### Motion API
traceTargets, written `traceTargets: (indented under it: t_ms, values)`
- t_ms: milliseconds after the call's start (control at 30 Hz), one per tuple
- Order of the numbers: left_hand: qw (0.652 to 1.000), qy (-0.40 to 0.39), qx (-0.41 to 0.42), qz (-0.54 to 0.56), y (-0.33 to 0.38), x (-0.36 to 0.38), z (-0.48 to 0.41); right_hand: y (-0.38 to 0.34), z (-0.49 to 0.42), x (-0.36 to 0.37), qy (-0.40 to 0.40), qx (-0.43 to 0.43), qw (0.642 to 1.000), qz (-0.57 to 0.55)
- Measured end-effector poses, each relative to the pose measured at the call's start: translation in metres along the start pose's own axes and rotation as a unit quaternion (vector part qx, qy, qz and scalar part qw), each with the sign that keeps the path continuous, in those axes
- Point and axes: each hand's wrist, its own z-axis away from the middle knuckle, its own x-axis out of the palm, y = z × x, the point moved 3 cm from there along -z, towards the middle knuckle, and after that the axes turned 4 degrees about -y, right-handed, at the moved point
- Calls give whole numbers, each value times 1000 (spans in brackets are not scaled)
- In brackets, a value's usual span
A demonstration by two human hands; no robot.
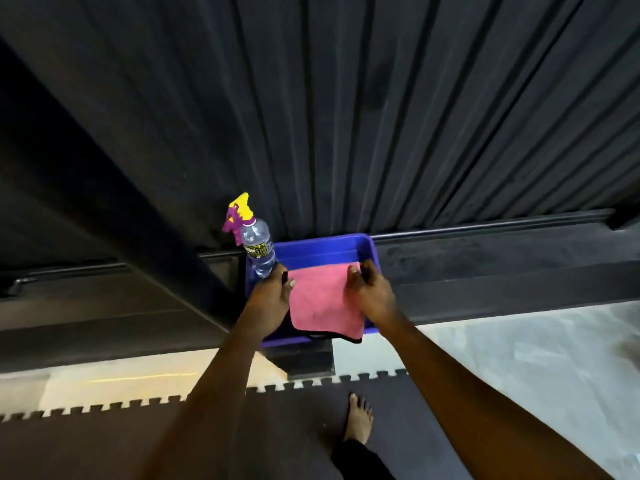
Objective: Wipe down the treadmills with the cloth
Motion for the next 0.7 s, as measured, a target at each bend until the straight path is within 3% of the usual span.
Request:
traceTargets:
  t_ms: [267, 567, 700]
  values:
    - [988, -49, -142, -22, -43, 52, -72, 67, -105, 35, -81, 77, 993, 21]
    - [991, -11, -135, 20, -65, 76, -100, 84, -133, 43, -132, 93, 980, 118]
    - [991, -24, -118, 49, -61, 76, -98, 75, -132, 43, -89, 85, 986, 114]
